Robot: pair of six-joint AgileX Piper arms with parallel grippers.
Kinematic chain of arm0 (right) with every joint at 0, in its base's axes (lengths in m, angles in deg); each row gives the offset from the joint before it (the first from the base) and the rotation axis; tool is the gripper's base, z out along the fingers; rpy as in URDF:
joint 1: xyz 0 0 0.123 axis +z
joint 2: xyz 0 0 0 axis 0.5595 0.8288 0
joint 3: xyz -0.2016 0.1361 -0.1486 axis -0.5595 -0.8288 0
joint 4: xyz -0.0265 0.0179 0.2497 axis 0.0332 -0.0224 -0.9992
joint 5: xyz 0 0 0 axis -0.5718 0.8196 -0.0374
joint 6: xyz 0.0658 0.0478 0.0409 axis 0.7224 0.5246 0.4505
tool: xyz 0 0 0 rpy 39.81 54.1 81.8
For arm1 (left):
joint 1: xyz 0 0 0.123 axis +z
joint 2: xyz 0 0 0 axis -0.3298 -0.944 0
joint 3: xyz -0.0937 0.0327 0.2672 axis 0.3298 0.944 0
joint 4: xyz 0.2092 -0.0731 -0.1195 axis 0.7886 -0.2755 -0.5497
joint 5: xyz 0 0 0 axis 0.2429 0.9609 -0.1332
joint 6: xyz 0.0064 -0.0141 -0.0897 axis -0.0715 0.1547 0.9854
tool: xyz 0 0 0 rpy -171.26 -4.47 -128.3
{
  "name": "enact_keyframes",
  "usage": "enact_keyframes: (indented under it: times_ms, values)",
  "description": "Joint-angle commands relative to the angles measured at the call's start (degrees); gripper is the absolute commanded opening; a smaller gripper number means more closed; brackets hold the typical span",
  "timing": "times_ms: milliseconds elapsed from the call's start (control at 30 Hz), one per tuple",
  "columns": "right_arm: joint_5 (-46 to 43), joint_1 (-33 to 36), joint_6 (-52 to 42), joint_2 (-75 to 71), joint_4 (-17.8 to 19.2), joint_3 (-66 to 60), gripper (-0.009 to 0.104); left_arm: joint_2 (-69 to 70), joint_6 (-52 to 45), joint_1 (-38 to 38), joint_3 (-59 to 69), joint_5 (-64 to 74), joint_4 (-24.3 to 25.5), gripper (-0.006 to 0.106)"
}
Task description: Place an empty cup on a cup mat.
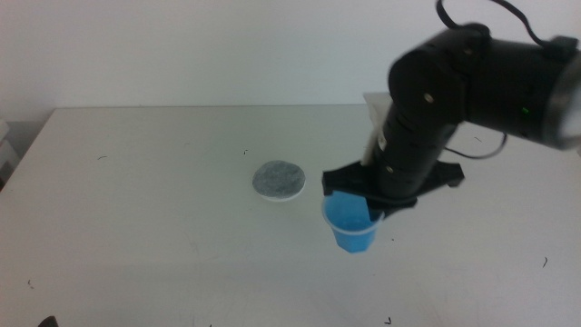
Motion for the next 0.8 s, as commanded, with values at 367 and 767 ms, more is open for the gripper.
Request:
enact_keyframes:
  times_ms: [367,767]
  values:
    - [11.0,-0.9,-4.0,17.3,1.7,34.3,-0.001,0.4,0.2,0.1,-0.3,-3.8,0.1,0.105]
    - [12.8,-3.4,-6.4,34.9,-1.7,60.7,-0.001,0.4,0.2,0.1,-0.3,-3.8,0.1,0.105]
